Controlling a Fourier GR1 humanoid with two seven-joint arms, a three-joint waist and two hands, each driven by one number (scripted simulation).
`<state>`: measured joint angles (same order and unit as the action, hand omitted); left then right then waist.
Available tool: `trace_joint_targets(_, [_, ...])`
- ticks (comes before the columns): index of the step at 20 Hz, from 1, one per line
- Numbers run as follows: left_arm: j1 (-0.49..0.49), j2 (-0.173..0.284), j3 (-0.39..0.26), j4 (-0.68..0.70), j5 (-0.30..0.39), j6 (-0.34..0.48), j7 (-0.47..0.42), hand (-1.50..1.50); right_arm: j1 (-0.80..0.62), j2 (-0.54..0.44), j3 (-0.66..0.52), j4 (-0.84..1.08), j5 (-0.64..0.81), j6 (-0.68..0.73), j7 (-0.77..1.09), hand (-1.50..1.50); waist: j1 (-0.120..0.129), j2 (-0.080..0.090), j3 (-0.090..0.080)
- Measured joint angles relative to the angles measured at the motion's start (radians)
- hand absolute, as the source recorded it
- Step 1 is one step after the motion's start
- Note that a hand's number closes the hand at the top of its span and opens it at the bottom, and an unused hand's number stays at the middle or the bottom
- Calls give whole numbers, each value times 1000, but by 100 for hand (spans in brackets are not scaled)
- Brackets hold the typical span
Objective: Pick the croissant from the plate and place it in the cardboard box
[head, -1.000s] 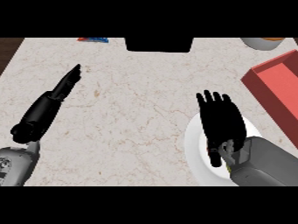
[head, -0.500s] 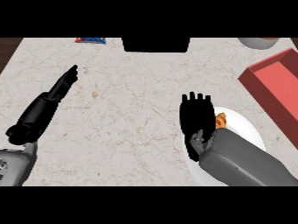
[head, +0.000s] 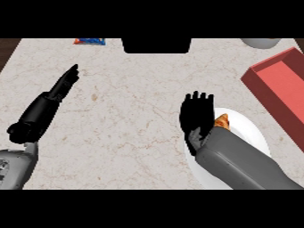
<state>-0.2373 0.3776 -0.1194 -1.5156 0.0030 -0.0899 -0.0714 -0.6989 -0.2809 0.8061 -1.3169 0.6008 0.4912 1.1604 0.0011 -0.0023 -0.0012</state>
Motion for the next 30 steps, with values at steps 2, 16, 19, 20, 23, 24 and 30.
trace_joint_targets(2, [4, -5, 1, 12, -4, -2, -12, 0, 5, 14, -6, 37, 25, 4, -8, -150, 0, 1, 0])
trace_joint_targets(16, [42, -25, 16, -39, -32, -15, -2, 0, 108, 43, -96, 89, 185, 43, -86, -150, -2, 1, 1])
trace_joint_targets(19, [32, -25, 26, -33, -35, -27, 0, 0, 127, 51, -121, 108, 223, 45, -104, -150, -2, 1, 1])
trace_joint_targets(20, [29, -26, 31, -20, -35, -33, -9, 0, 131, 51, -131, 116, 234, 47, -109, -150, -2, 1, 1])
trace_joint_targets(23, [35, -28, 35, -34, -37, -39, 3, 0, 151, 37, -157, 113, 270, 52, -119, -150, -2, 1, 1])
trace_joint_targets(24, [27, -28, 41, -24, -38, -42, 0, 0, 163, 35, -161, 113, 283, 53, -124, -150, -3, 1, 1])
trace_joint_targets(30, [29, -44, 54, -41, -49, -50, 14, 0, 203, 57, -214, 124, 356, 52, -145, -150, -1, 1, 1])
